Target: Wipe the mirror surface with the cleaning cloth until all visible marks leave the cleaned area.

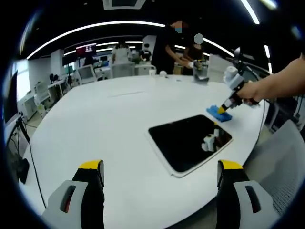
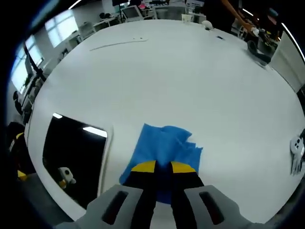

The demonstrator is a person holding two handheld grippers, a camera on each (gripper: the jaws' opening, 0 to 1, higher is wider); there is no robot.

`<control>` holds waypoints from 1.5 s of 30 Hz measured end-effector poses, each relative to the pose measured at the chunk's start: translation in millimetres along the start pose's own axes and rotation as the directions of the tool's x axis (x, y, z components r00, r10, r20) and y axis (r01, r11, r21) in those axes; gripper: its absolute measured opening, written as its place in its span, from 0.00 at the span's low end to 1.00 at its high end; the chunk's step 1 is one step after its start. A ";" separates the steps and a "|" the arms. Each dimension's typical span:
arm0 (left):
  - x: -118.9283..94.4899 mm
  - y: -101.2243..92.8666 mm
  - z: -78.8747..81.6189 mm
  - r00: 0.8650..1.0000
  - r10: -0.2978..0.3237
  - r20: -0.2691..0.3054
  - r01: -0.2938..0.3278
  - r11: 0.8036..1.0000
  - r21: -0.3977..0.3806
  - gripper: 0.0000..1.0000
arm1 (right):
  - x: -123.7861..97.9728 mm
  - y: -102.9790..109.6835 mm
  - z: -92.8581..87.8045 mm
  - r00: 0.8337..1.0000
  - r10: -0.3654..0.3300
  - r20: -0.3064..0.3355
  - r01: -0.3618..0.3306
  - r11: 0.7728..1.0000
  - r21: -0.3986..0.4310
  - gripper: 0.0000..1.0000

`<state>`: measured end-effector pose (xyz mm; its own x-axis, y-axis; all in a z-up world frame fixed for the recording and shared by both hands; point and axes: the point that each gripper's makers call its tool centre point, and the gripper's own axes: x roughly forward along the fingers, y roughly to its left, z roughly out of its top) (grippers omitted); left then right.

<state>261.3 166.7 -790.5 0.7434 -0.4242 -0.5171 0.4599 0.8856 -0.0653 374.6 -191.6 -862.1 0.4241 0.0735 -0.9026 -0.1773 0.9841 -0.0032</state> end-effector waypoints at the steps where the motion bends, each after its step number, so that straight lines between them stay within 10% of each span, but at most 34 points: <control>1: 0.0 0.0 0.0 1.000 0.000 0.000 0.000 1.000 -0.001 0.99 | 0.3 -1.0 0.6 1.000 -0.003 -0.003 0.003 1.000 -0.001 0.04; 45: 1.8 -11.3 -11.4 0.995 -0.072 -0.065 0.073 0.997 0.024 0.99 | -41.5 7.3 9.1 0.997 0.069 -0.016 -0.067 0.990 0.121 0.02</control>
<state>251.9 158.1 -800.4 0.6757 -0.4734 -0.5651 0.5249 0.8472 -0.0821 363.8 -186.1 -820.7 0.3969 0.1388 -0.9073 -0.0963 0.9893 0.1092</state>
